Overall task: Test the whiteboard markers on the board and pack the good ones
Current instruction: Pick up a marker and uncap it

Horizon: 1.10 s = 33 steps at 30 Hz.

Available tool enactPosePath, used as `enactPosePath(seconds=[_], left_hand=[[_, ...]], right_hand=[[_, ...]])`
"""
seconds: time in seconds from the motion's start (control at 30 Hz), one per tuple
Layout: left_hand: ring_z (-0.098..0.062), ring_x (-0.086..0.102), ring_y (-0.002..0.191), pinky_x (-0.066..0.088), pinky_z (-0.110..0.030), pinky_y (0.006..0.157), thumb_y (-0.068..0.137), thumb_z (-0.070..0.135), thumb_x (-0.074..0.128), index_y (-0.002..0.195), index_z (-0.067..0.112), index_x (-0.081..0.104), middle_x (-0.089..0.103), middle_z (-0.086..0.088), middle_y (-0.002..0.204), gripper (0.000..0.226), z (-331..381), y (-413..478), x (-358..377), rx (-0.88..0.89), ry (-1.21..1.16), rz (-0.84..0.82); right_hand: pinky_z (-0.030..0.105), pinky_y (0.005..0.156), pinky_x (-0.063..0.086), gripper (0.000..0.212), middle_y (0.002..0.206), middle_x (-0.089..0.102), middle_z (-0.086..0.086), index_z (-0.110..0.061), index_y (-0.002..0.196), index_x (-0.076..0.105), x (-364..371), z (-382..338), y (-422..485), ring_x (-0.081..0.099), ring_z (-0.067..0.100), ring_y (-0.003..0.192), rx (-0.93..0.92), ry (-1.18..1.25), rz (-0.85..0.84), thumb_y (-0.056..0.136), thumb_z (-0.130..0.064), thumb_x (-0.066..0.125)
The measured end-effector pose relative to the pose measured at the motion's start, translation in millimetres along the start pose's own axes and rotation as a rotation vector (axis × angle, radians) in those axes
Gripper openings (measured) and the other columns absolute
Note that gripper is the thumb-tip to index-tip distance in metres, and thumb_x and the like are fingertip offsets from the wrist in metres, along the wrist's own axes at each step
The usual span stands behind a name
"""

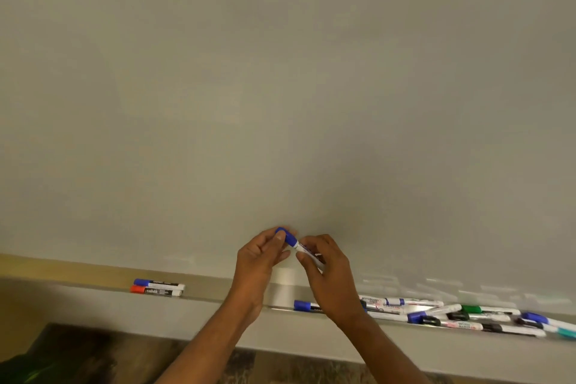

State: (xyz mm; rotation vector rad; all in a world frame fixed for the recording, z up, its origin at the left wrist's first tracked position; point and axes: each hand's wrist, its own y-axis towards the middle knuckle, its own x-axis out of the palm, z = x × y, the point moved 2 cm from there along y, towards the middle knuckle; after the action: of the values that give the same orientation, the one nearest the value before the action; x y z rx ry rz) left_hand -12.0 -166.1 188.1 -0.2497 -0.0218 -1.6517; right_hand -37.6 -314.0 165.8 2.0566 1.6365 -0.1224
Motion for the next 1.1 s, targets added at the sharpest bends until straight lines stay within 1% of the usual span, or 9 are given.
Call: enactPosePath(seconds=[0.17, 0.3, 0.4, 0.5, 0.57, 0.67, 0.8, 0.93, 1.1], left_hand=[[-0.023, 0.067, 0.122, 0.054, -0.032, 0.099, 0.103, 0.023, 0.051, 0.127, 0.003, 0.065, 0.073, -0.01, 0.124, 0.034, 66.0, -8.2, 11.5, 0.062, -0.166, -0.157], [-0.025, 0.064, 0.126, 0.046, -0.04, 0.108, 0.101, 0.028, 0.047, 0.129, 0.002, 0.059, 0.07, -0.012, 0.129, 0.04, 115.4, -16.2, 19.6, 0.122, -0.224, -0.285], [-0.028, 0.061, 0.129, 0.044, -0.044, 0.11, 0.106, 0.027, 0.042, 0.129, 0.001, 0.056, 0.069, -0.013, 0.131, 0.037, 142.3, -23.3, 25.6, 0.153, -0.225, -0.366], [-0.039, 0.056, 0.126, 0.047, -0.051, 0.096, 0.105, 0.031, 0.045, 0.124, 0.002, 0.057, 0.068, -0.014, 0.132, 0.037, 163.1, -31.1, 33.9, 0.176, -0.195, -0.444], [-0.044, 0.056, 0.128, 0.053, -0.048, 0.091, 0.106, 0.03, 0.044, 0.123, 0.003, 0.056, 0.067, -0.017, 0.133, 0.034, 175.9, -35.7, 38.9, 0.182, -0.206, -0.485], [-0.035, 0.061, 0.129, 0.055, -0.043, 0.102, 0.107, 0.027, 0.043, 0.122, 0.002, 0.055, 0.067, -0.022, 0.13, 0.031, 193.7, -42.1, 46.6, 0.176, -0.247, -0.531], [-0.035, 0.063, 0.125, 0.05, -0.044, 0.105, 0.107, 0.025, 0.043, 0.115, 0.003, 0.059, 0.069, -0.024, 0.125, 0.028, 208.6, -46.8, 56.5, 0.194, -0.248, -0.528], [-0.035, 0.066, 0.121, 0.057, -0.04, 0.096, 0.106, 0.025, 0.045, 0.115, 0.004, 0.06, 0.071, -0.024, 0.121, 0.027, 222.0, -47.2, 62.4, 0.222, -0.285, -0.494], [-0.034, 0.07, 0.113, 0.063, -0.034, 0.082, 0.106, 0.024, 0.045, 0.117, 0.004, 0.06, 0.074, -0.021, 0.116, 0.027, 241.9, -46.6, 67.6, 0.287, -0.293, -0.376]], right_hand=[[0.015, 0.078, 0.05, 0.013, 0.094, 0.069, -0.011, -0.028, 0.103, 0.067, -24.0, -74.8, 14.2, 0.065, 0.008, 0.09, 0.055, 0.13, -0.006, 0.094, -0.018, 0.067], [0.022, 0.066, 0.054, 0.008, 0.084, 0.072, -0.002, -0.022, 0.1, 0.071, -44.6, -131.2, 24.3, 0.065, 0.009, 0.071, 0.115, 0.286, -0.046, 0.096, -0.02, 0.065], [0.023, 0.059, 0.05, 0.025, 0.077, 0.07, 0.008, -0.012, 0.092, 0.073, -56.5, -162.8, 30.3, 0.059, 0.014, 0.064, 0.196, 0.38, -0.12, 0.101, -0.028, 0.056], [0.024, 0.051, 0.044, 0.043, 0.071, 0.064, 0.011, -0.004, 0.085, 0.07, -65.9, -185.4, 36.0, 0.054, 0.015, 0.058, 0.283, 0.512, -0.182, 0.104, -0.036, 0.049], [0.023, 0.047, 0.038, 0.045, 0.072, 0.06, 0.013, -0.005, 0.085, 0.068, -71.3, -195.3, 39.2, 0.05, 0.015, 0.055, 0.297, 0.601, -0.228, 0.103, -0.041, 0.048], [0.021, 0.042, 0.03, 0.044, 0.067, 0.055, 0.01, -0.01, 0.079, 0.067, -78.2, -205.6, 41.4, 0.043, 0.013, 0.048, 0.293, 0.684, -0.258, 0.101, -0.044, 0.05], [0.019, 0.037, 0.025, 0.04, 0.061, 0.051, 0.007, -0.015, 0.073, 0.066, -84.7, -220.2, 42.6, 0.035, 0.009, 0.042, 0.293, 0.653, -0.14, 0.095, -0.047, 0.057], [0.019, 0.039, 0.022, 0.044, 0.058, 0.046, 0.008, -0.013, 0.068, 0.062, -90.5, -231.7, 40.7, 0.033, 0.01, 0.04, 0.327, 0.614, -0.033, 0.091, -0.051, 0.062], [0.019, 0.039, 0.026, 0.048, 0.057, 0.049, 0.006, -0.006, 0.085, 0.07, -100.6, -236.7, 34.9, 0.035, 0.009, 0.042, 0.296, 0.555, 0.012, 0.094, -0.051, 0.057]])
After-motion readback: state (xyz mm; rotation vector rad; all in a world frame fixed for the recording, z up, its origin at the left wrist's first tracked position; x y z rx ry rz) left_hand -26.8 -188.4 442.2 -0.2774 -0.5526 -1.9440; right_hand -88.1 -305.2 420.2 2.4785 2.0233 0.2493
